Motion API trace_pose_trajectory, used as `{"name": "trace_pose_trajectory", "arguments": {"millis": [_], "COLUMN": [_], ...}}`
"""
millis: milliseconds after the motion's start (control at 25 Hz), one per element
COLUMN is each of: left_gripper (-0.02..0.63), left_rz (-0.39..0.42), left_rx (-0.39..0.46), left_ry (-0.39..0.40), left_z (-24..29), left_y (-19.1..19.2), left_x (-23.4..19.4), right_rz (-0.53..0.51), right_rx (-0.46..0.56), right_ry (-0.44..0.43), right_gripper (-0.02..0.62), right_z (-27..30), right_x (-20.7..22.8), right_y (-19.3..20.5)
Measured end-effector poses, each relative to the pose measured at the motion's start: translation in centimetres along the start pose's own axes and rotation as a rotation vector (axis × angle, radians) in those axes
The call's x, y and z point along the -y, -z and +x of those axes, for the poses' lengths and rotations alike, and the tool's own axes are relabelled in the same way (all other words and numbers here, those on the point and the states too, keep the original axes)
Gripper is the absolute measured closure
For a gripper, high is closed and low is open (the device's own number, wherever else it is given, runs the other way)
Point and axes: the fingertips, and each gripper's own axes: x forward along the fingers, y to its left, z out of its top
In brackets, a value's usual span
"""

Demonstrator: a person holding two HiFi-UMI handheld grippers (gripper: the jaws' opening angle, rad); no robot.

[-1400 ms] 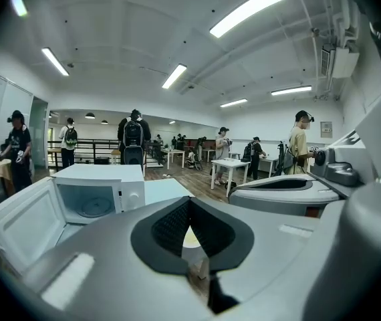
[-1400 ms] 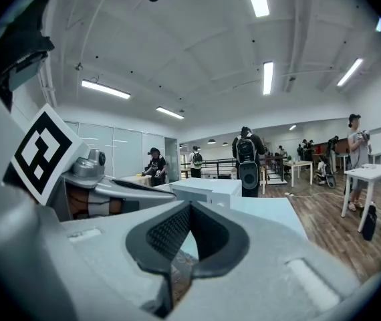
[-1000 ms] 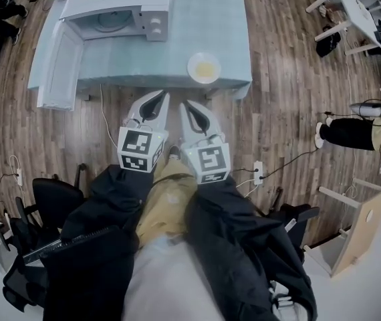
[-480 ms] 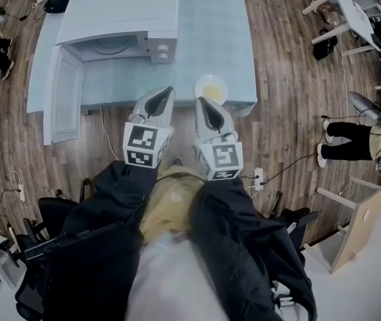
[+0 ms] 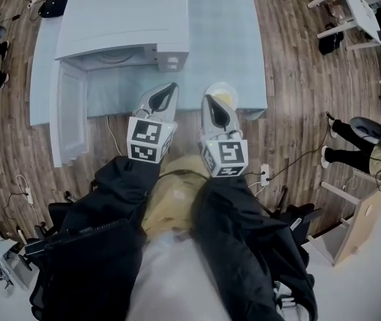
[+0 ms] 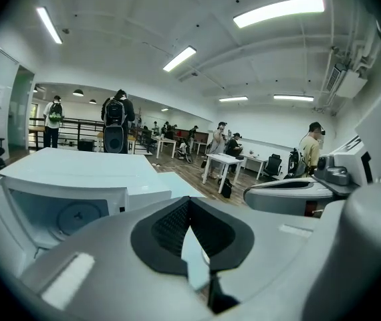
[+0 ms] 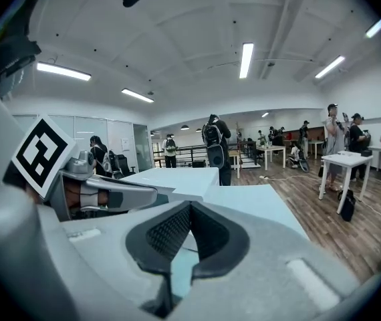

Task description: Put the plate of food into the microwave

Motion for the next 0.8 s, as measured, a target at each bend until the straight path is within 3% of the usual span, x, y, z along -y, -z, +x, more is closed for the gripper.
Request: {"name": "trace_pose_trajectory", "arguments": {"millis": [200,560,800], "left_gripper": [0.611,0.611,0.611], "left_rz": [-0.017,-0.052,-0.111], "left_rx": [-0.058,-0.198,-0.310], "left_ry": [0.013,-0.019,-0.024], "left_z": [2.3,6.5,8.6], "left_y": [1.5,7.0,12.0], "left_x": [-0.5,2.0,4.0], "right_rz": [0.049,0.207,0.299], "right_rx": [-0.037,-0.125,-0.226], "right_ry": [0.011,-0.014,0.053], "right_gripper": [0.597,0.597,0.597], "right_z": [1.0,1.0,0.1], "right_x": [1.3,7.2,12.0], "right_y": [1.6,6.9,11.8]}}
